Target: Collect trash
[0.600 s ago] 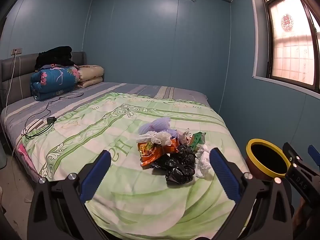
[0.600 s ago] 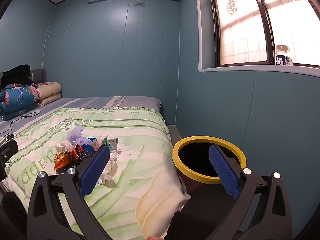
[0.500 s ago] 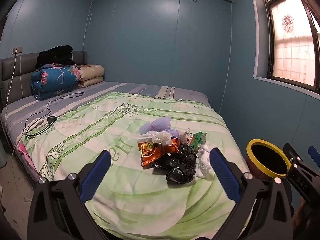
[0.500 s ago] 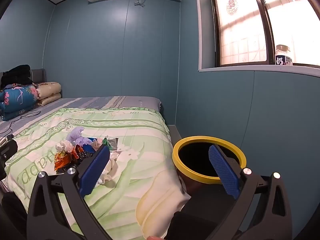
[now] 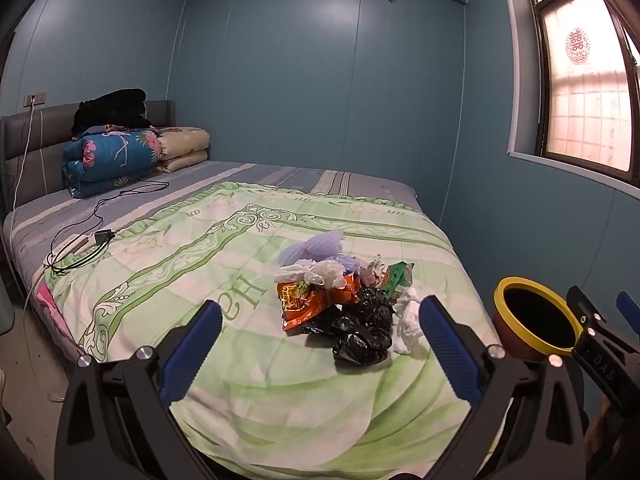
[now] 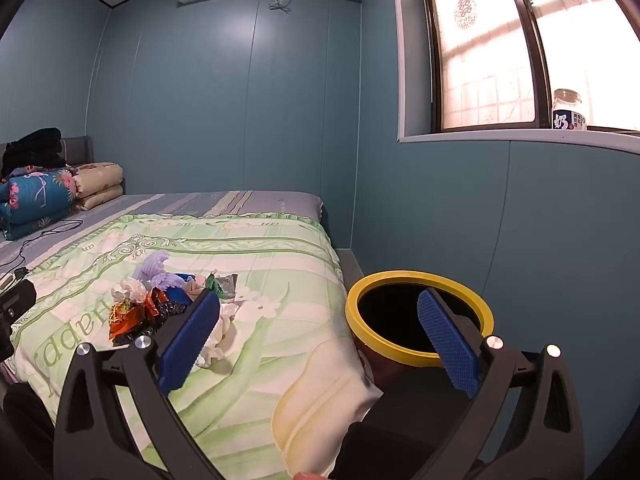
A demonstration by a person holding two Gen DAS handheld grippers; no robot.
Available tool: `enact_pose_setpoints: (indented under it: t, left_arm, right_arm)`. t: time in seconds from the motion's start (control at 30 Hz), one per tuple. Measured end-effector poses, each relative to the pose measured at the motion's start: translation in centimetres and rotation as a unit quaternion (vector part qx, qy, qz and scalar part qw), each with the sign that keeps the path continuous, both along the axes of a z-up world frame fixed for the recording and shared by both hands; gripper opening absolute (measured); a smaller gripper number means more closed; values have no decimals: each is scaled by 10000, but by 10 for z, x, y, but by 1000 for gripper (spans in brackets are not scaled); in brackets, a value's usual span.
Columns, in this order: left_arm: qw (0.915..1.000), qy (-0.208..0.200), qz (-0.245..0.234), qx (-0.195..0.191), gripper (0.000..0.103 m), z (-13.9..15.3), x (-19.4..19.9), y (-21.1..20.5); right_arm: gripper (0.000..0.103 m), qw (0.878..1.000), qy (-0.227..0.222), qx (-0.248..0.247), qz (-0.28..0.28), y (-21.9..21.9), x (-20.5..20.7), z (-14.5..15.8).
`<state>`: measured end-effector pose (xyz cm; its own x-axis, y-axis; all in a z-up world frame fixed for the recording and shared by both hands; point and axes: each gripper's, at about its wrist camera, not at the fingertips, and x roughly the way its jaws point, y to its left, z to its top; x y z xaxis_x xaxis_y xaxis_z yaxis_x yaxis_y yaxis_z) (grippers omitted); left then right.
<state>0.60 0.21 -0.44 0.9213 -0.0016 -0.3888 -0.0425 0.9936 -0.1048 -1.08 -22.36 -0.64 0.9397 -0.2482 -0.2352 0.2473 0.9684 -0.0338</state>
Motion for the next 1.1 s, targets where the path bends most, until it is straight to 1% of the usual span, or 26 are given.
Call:
enact_pose_setpoints:
  t: [0.03,0.07,0.17,0.27,1.1]
  left_arm:
    - [10000,9,-1,-7,95,-1,1,0]
    - [10000,-7,3,-17,95,4,-7,3]
    - [10000,-2,-1,-17,95,5,-8,4]
    - [10000,-6,-13,-13,95,5,-8,5]
    - [10000,11,2,4,95,1,-6,1]
  right_arm:
    - [95,10000,-1,5,0,0,0,0]
    - [95,10000,-4,11,-2,-1,0,0]
    - [95,10000,-10,16,-8,-4,-2,2]
    - [95,10000,8,-1,-7,-2,1,-3]
    - [95,10000,14,-6,-7,0,1,-2]
